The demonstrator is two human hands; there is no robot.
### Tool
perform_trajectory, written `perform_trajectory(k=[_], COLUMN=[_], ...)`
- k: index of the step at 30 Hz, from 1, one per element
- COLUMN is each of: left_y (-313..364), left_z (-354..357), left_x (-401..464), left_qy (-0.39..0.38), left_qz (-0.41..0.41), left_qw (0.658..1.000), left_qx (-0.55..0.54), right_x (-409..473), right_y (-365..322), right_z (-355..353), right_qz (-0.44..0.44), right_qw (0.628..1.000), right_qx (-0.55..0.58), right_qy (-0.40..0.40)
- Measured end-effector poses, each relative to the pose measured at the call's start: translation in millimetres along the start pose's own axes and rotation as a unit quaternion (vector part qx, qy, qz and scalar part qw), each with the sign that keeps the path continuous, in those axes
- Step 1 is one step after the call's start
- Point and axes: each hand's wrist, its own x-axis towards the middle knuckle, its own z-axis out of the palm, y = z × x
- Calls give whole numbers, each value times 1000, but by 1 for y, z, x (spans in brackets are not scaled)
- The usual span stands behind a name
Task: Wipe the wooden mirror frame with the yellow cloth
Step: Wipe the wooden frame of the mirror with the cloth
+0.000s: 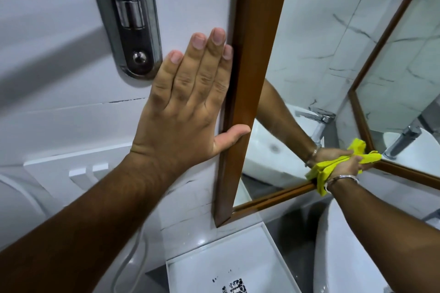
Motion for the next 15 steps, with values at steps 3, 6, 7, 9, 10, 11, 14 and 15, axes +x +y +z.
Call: perform_trajectory(k=[3,6,7,9,10,11,14,15], left_y=[0,0,-1,-1,-1,-1,-3,-2], left_z=[-2,-4,-4,-5,-5,-5,-4,-4], left_x=[0,1,0,1,1,0,-1,-1], left_qy=[-1,-6,-8,-8,-7,-7,-12,-13], left_qz=[-1,-2,-3,-10,-12,-14,-13,-13], left_qw=[1000,1000,1000,1000,1000,1000,999,999], left_qx=[8,12,6,-13,-18,-20,-33,-38], right_x=[-22,-82,-107,-159,-179,-191,-166,-147], right_y=[9,38,54,80,89,96,91,79], right_z=[9,18,25,37,40,40,29,24], right_qz=[-35,-75,-65,-87,-112,-137,-160,-147], right_qw=[990,984,987,985,983,981,983,986], right_qx=[132,164,150,145,138,123,44,46], right_qy=[48,-1,-8,-35,-48,-61,-75,-58])
